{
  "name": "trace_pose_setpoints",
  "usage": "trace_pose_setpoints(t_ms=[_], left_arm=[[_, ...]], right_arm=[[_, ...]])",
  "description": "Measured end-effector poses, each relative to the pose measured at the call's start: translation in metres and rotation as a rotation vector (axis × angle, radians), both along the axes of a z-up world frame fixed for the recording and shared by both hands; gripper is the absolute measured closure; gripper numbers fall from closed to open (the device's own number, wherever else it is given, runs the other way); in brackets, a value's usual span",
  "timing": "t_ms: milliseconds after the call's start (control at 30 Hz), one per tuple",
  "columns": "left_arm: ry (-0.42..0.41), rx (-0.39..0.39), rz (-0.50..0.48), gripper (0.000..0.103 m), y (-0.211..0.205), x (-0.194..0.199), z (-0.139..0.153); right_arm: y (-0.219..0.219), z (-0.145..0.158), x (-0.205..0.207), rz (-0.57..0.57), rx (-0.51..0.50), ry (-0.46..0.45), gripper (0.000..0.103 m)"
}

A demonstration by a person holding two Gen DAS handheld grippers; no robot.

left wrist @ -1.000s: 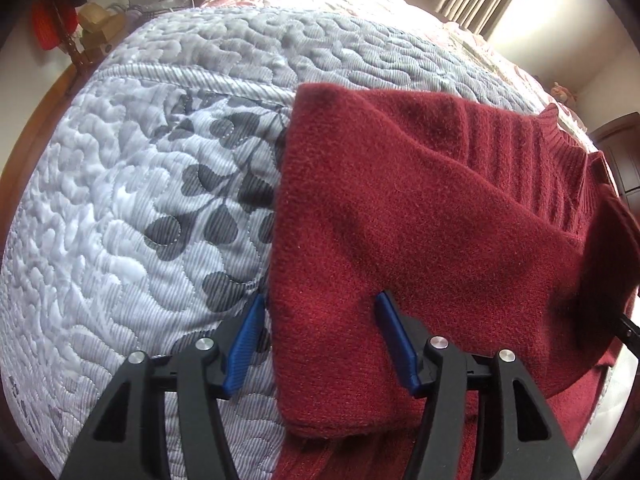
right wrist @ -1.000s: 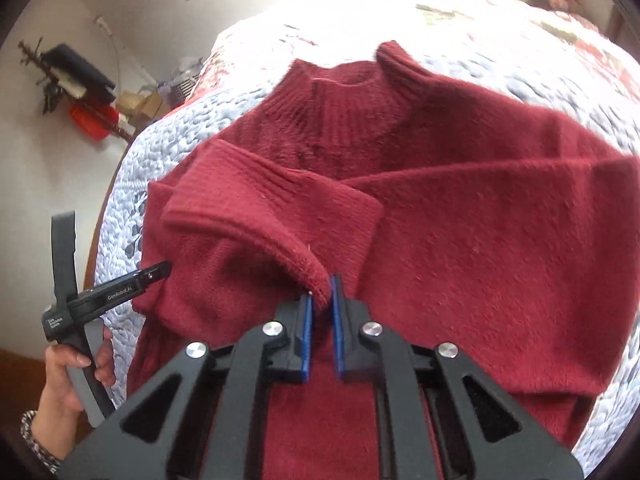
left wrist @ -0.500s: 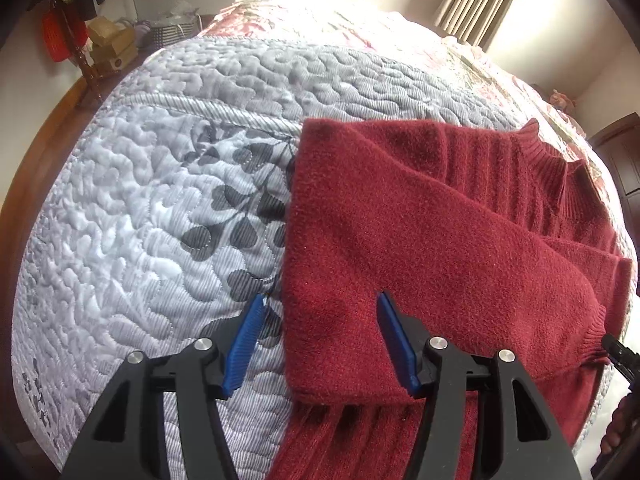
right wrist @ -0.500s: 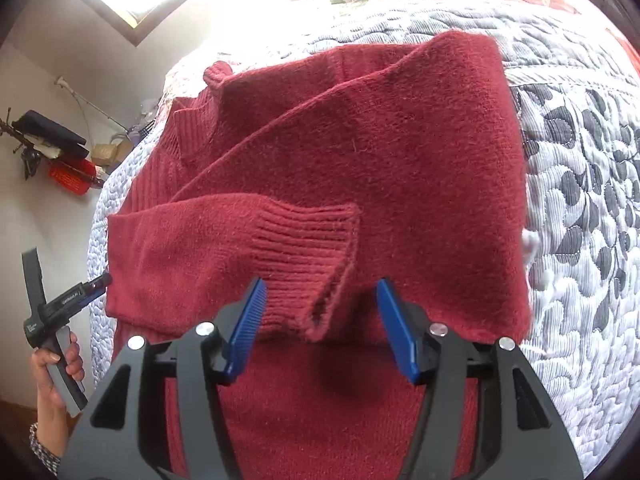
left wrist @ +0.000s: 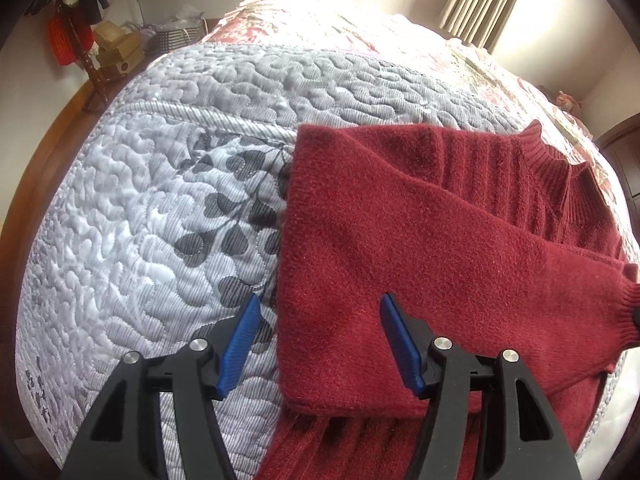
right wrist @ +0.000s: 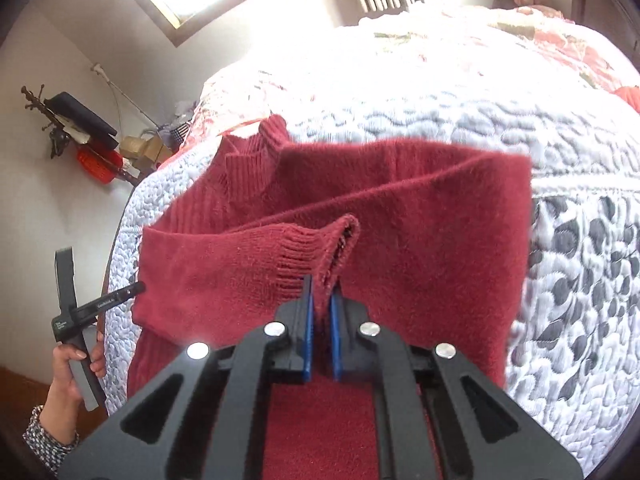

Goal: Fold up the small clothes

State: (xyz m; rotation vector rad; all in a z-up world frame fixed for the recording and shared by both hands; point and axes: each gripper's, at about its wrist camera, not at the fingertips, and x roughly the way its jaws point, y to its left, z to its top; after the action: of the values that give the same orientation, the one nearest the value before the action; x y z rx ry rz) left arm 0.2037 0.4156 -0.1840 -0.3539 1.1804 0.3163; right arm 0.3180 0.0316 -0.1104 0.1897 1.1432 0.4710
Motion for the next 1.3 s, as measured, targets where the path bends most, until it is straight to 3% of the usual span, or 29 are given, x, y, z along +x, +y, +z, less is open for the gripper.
trace_pose_setpoints(t_ms=[133,333,633,733,767,800,967,1300], left_arm=[[-0.001,0.054,-0.037,0.038,-0.015,0.011,0.0],[0.058,0.114,-0.066,0.036,-0.029,0.03,-0.023],[0.07,0.099,-0.053,0.032,-0.024,0.035,-0.033],[0.068,0.092,-0.054,0.032,-0.023,0.031,-0.028],[0.064,0.088,-0.06,0.033,-0.024,0.028,-0.024],[0.059,0.086,-0.068,0.033,-0.024,0.023,-0.019],[0.051,0.062,-0.131,0.029,-0.027,-0.02,0.0],[0.171,-0.016,-0.21,0.026,-0.046,-0.167,-0.009]], right_arm=[[-0.026,0.005,0.003,-0.056,-0.057,-0.032,0.097],[-0.036,-0.052,0.012,-0.095,-0.136,0.081,0.097],[-0.033,-0.068,0.011,-0.1,-0.143,0.102,0.096],[-0.038,-0.057,0.006,-0.105,-0.112,0.102,0.087],[-0.043,-0.052,0.003,-0.107,-0.106,0.101,0.077],[-0.045,-0.046,-0.002,-0.109,-0.1,0.088,0.069],[-0.054,-0.024,-0.046,-0.071,-0.138,0.035,0.064],[-0.09,-0.044,-0.192,-0.035,-0.193,0.174,0.057]])
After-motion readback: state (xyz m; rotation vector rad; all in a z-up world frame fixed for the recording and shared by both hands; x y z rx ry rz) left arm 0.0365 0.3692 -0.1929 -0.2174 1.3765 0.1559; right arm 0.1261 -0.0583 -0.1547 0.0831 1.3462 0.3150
